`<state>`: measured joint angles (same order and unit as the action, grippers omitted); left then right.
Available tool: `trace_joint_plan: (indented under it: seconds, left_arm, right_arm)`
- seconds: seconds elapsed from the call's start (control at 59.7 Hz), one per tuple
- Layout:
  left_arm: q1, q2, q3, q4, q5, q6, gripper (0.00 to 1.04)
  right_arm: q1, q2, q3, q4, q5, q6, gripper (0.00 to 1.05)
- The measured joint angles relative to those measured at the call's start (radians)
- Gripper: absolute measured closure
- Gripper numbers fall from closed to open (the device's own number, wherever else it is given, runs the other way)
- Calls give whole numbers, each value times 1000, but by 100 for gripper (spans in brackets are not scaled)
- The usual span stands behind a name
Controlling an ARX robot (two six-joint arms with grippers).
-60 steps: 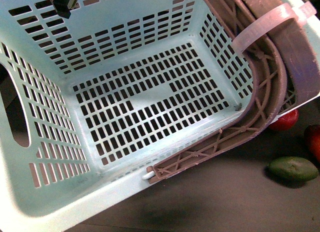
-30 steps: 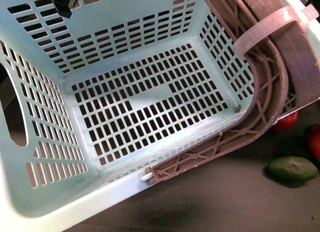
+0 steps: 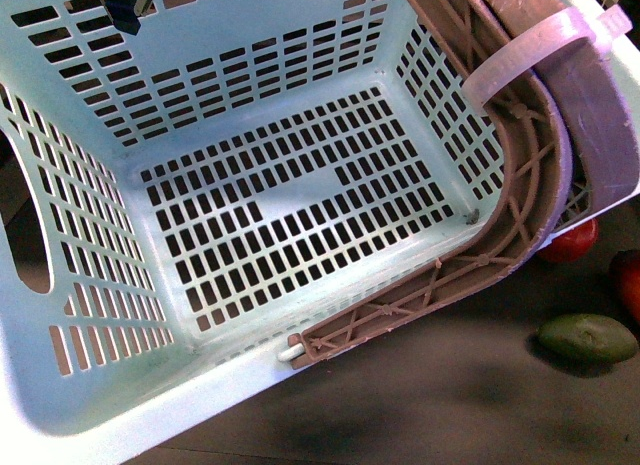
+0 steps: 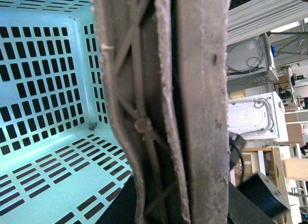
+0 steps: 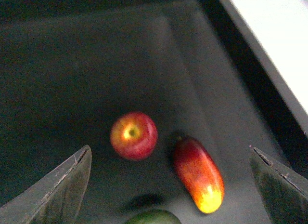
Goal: Pick apple with right arm and hold basket with left
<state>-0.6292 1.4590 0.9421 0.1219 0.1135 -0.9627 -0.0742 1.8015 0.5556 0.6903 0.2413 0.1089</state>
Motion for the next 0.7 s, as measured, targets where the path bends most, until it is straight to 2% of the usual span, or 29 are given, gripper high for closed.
trace_joint_plan:
  seconds: [0.318,0.703]
  left_arm:
    - [0,0,0,0,2,0,88]
    - [0,0,0,0,2,0,88]
  right_arm:
    - [-10,369,282,-101,-65,-70,9]
    - [11,599,552,-247,-104,-160,9]
